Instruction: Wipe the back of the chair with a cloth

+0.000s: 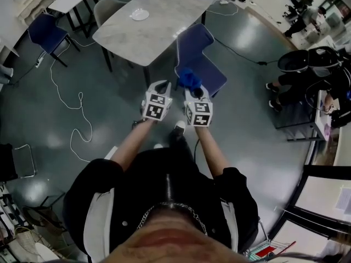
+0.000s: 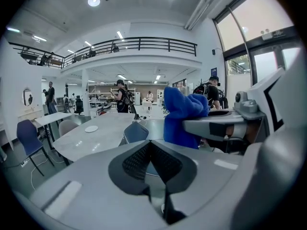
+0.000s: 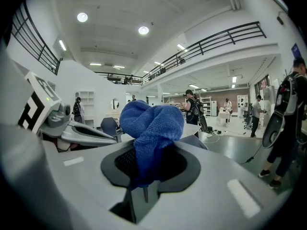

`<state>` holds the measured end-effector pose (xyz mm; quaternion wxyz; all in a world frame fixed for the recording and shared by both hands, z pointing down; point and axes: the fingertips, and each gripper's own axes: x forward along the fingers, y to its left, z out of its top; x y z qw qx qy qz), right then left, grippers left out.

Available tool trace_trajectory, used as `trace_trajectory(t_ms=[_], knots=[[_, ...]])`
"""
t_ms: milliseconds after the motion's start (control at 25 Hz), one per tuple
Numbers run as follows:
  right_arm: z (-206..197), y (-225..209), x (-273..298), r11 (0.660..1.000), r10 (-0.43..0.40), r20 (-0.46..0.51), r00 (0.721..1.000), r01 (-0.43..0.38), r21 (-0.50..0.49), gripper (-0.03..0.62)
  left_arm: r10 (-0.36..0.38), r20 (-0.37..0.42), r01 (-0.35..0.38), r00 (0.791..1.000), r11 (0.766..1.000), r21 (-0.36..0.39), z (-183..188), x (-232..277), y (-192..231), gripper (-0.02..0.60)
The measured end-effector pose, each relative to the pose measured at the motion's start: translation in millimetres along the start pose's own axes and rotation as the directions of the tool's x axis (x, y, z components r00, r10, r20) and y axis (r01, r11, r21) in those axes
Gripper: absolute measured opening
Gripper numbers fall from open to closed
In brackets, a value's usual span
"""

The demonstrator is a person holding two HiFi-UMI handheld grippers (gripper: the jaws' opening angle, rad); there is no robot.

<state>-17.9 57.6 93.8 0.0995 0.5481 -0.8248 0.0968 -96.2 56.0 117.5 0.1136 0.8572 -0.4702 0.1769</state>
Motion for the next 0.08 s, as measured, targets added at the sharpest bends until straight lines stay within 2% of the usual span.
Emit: trace_trajectory(t_ms=[80], knots=[[-0.9,-1.7,-2.6,1.000,0.000,-0.002,1.000,0.000,0.010,0.089,0.003,-0.006,-0.003,1.000,1.000,0.000,-2.9,-1.3,0.1,0.005]])
